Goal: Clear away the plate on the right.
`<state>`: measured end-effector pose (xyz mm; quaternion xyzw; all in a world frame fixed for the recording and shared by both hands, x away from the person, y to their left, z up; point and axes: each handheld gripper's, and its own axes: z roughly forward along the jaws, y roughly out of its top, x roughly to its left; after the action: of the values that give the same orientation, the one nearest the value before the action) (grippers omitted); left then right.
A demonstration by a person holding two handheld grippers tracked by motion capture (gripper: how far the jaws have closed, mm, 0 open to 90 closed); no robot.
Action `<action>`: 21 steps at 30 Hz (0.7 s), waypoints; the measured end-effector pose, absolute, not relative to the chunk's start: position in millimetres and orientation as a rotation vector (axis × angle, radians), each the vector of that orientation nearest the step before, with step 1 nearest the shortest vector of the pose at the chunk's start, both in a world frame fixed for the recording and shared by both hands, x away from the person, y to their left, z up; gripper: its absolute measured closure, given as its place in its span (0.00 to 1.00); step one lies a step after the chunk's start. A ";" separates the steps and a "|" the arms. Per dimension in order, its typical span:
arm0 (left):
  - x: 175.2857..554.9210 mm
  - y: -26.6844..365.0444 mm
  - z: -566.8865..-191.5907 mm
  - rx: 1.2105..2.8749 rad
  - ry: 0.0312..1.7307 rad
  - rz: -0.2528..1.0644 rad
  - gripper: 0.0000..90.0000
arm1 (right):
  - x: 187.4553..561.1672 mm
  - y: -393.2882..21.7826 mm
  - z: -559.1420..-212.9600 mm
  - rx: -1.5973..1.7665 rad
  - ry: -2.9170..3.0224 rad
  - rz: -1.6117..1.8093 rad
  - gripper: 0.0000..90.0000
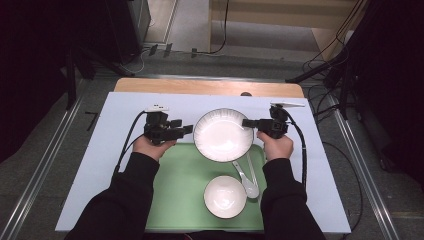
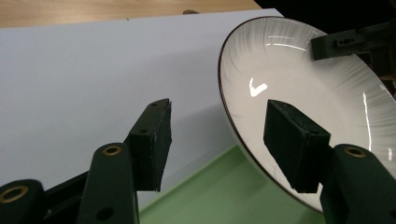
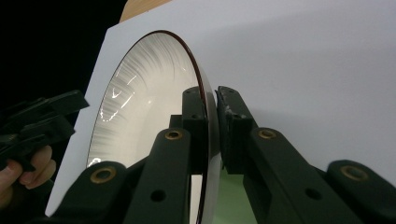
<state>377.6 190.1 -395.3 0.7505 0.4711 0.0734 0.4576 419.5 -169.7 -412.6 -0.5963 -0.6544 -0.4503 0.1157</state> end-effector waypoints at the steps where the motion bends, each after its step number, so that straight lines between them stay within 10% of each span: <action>1: 379.1 188.1 -396.6 1.855 1.165 0.179 0.47 | 419.3 -167.8 -412.8 -1.745 -1.915 -1.320 0.93; 21: 401.3 176.1 -415.8 1.733 1.322 0.037 0.75 | 408.5 -138.2 -411.8 -1.726 -1.876 -1.388 0.92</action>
<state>401.3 176.1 -415.8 0.7048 0.5378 0.0149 0.4623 408.5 -138.2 -411.8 -0.5904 -0.6418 -0.4747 0.1195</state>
